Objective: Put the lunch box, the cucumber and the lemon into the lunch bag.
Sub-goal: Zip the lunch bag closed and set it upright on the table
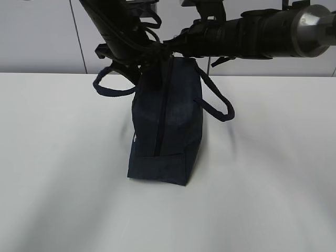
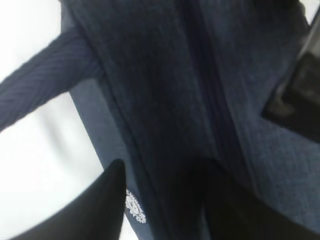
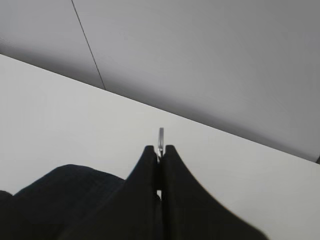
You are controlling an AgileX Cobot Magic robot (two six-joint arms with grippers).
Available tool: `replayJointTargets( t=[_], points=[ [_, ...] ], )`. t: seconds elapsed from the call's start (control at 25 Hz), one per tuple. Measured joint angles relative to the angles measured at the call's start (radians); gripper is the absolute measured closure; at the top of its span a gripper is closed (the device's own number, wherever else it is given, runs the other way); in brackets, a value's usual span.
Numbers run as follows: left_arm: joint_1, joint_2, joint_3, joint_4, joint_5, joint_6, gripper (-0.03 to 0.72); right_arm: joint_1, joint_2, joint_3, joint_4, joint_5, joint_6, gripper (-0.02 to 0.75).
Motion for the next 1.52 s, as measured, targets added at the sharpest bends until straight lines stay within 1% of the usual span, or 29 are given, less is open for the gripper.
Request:
replayJointTargets(
  t=[0.04,0.08,0.2,0.24,0.32,0.4,0.76,1.04,1.24,1.4,1.52],
  points=[
    [0.000,0.007,0.000,-0.005,-0.007,0.006,0.351,0.000,0.000,0.000,0.000,0.000,0.000,0.738],
    [0.000,0.011,0.000,-0.009,-0.009,0.013,0.400,0.000,0.000,0.000,0.000,0.000,0.000,0.738],
    [0.000,0.014,0.000,-0.015,-0.022,0.029,0.598,0.000,0.000,0.000,0.000,-0.015,0.000,0.738],
    [0.000,0.014,0.000,-0.015,-0.027,0.029,0.642,0.000,0.000,0.000,0.000,-0.020,0.000,0.738],
    [0.000,0.014,0.000,-0.015,-0.031,0.031,0.680,0.000,0.000,0.000,0.000,-0.032,0.002,0.738],
    [0.000,0.014,0.000,-0.015,-0.032,0.031,0.693,0.000,0.000,0.000,0.002,-0.035,0.002,0.738],
    [0.000,0.014,-0.002,-0.025,0.008,0.064,0.697,0.000,0.029,-0.029,0.004,-0.075,0.006,0.738],
    [0.000,0.003,-0.004,-0.042,0.035,0.100,0.699,0.000,0.089,-0.086,0.010,-0.088,0.081,0.738],
    [0.001,-0.002,-0.004,-0.047,0.038,0.117,0.699,0.002,0.094,-0.090,0.010,-0.105,0.130,0.738],
    [0.001,-0.002,-0.004,-0.054,0.042,0.142,0.699,0.002,0.095,-0.092,0.011,-0.097,0.148,0.738],
    [0.001,-0.002,-0.004,-0.070,0.053,0.172,0.699,0.000,0.099,-0.092,0.011,-0.052,0.150,0.738]
  ],
)
